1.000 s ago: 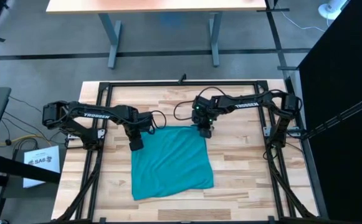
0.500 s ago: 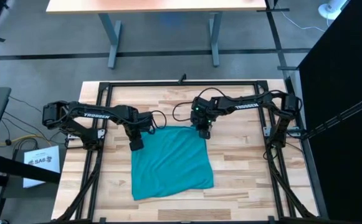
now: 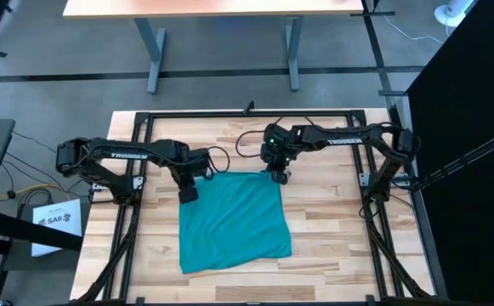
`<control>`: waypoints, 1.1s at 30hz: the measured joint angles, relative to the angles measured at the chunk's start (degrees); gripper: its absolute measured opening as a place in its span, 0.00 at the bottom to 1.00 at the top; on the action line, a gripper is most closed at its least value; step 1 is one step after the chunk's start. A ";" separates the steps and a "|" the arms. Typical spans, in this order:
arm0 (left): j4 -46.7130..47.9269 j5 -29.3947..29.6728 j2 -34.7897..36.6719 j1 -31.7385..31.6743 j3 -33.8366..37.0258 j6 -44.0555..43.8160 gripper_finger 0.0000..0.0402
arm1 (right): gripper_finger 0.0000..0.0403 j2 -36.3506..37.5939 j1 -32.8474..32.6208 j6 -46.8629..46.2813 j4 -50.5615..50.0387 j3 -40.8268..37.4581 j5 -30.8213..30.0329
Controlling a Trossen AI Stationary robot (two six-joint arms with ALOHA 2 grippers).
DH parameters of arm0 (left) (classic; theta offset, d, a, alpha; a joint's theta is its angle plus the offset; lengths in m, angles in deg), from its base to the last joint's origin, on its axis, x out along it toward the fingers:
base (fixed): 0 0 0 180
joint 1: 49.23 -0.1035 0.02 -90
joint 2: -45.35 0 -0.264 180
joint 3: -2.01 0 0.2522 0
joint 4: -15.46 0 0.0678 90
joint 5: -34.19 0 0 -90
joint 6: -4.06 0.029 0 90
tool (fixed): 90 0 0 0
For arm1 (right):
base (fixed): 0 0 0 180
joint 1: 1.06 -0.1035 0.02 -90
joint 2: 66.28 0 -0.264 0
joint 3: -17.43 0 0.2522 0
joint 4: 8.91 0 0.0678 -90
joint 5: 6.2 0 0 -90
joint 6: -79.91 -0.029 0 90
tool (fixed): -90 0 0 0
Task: Roll towel
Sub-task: Roll the blue towel
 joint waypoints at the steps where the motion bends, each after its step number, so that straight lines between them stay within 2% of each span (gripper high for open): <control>1: 0.56 0.14 0.49 0.00 -0.89 0.06 0.00 | 0.00 0.44 0.14 0.01 -0.77 0.47 -0.01; 9: 4.25 1.27 3.23 -0.39 -2.52 0.28 0.00 | 0.00 -1.68 0.82 -0.93 -8.69 0.53 -0.07; 17: 9.57 3.72 3.23 -0.41 -2.50 0.20 0.00 | 0.00 -1.67 0.26 -1.57 -6.96 0.00 -0.02; 20: 9.22 6.95 3.23 -0.63 -2.50 -1.47 0.02 | 0.00 -1.65 0.44 -2.43 -5.63 0.00 0.06; 24: 7.58 9.25 3.23 -0.80 -2.50 -1.71 0.08 | 0.00 -1.65 0.57 -2.32 -5.22 0.00 0.02; 33: -0.28 5.69 2.70 -1.08 -2.50 1.88 0.30 | 0.00 -1.65 0.53 -0.25 -4.70 0.00 0.02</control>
